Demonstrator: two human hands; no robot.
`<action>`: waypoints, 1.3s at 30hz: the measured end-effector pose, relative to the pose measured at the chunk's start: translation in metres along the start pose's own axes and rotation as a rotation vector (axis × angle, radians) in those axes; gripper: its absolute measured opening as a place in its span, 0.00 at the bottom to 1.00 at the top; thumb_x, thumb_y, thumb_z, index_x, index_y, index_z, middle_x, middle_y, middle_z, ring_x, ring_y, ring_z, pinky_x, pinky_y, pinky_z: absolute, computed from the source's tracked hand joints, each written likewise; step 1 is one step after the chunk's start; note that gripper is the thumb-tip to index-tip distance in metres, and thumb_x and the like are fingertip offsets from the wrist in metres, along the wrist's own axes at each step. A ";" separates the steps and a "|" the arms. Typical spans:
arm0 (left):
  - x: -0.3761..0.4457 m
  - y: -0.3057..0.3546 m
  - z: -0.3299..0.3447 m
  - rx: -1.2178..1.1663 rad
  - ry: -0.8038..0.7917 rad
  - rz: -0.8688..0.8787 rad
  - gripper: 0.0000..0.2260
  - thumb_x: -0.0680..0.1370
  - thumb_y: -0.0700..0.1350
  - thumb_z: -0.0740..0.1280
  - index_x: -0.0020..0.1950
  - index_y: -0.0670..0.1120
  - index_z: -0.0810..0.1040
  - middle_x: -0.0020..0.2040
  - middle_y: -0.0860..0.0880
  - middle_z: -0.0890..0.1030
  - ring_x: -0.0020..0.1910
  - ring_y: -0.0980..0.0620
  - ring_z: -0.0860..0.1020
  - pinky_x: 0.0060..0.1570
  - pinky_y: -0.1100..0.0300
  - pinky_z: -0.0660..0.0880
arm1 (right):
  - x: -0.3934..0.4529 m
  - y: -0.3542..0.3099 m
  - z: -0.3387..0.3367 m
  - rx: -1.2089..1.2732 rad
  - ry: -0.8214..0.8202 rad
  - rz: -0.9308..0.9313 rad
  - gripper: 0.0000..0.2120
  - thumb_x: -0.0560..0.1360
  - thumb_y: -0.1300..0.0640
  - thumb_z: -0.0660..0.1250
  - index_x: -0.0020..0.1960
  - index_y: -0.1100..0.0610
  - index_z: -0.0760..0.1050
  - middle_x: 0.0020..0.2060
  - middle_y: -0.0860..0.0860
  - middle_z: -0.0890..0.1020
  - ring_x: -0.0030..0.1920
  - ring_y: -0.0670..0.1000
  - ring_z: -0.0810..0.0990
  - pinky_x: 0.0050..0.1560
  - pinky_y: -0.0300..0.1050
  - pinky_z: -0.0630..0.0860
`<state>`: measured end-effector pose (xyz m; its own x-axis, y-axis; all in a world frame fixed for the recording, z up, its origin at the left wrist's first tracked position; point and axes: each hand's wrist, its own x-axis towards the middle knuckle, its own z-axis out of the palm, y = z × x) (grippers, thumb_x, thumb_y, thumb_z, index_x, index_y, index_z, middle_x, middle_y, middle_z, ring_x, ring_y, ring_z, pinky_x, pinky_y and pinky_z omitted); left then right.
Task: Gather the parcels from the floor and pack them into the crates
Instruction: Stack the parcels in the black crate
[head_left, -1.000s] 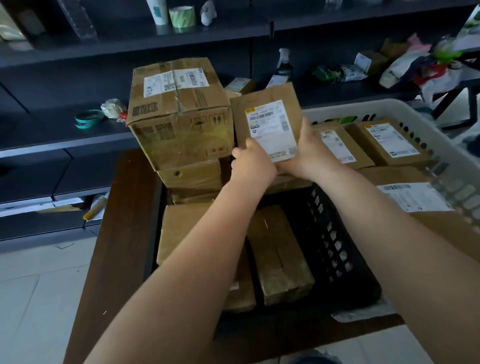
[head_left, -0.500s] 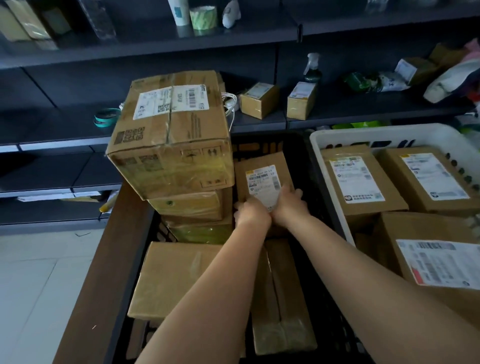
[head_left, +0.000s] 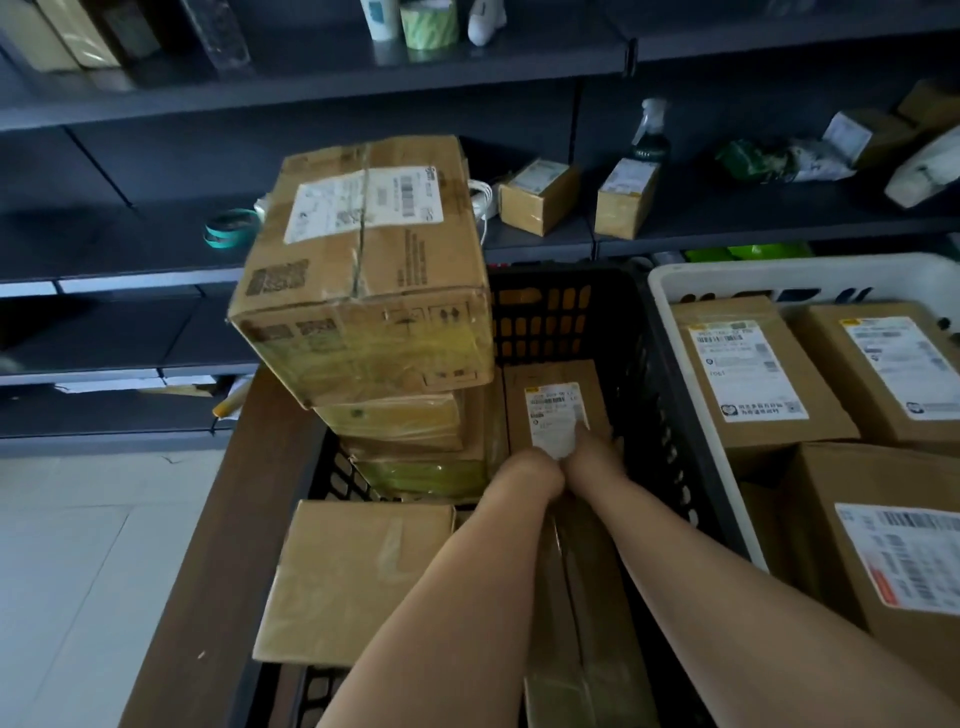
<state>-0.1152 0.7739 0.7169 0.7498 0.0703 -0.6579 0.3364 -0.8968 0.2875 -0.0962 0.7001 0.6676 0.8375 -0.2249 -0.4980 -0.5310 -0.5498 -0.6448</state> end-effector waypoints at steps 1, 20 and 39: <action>-0.008 0.004 -0.011 -0.008 0.022 0.027 0.15 0.80 0.40 0.55 0.65 0.37 0.70 0.64 0.39 0.74 0.62 0.42 0.73 0.57 0.54 0.71 | -0.003 -0.008 -0.005 0.019 0.006 -0.112 0.26 0.78 0.58 0.59 0.74 0.58 0.57 0.72 0.60 0.61 0.69 0.59 0.62 0.67 0.52 0.62; -0.155 -0.088 -0.137 -1.149 0.828 0.257 0.27 0.74 0.48 0.68 0.70 0.48 0.64 0.61 0.51 0.74 0.59 0.51 0.74 0.58 0.53 0.74 | -0.157 -0.156 -0.060 0.501 -0.041 -0.718 0.32 0.71 0.47 0.69 0.72 0.46 0.61 0.65 0.45 0.73 0.65 0.48 0.70 0.64 0.49 0.69; -0.102 -0.004 -0.038 -0.875 0.706 0.317 0.37 0.72 0.46 0.72 0.73 0.43 0.54 0.71 0.45 0.63 0.70 0.48 0.64 0.65 0.56 0.65 | -0.104 -0.039 -0.111 0.290 0.249 -0.589 0.30 0.70 0.45 0.69 0.69 0.45 0.63 0.65 0.46 0.73 0.65 0.50 0.70 0.62 0.50 0.70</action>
<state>-0.1713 0.7868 0.8095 0.9285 0.3710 -0.0167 0.1486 -0.3300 0.9322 -0.1481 0.6562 0.8088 0.9824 -0.1525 0.1075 0.0365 -0.4077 -0.9124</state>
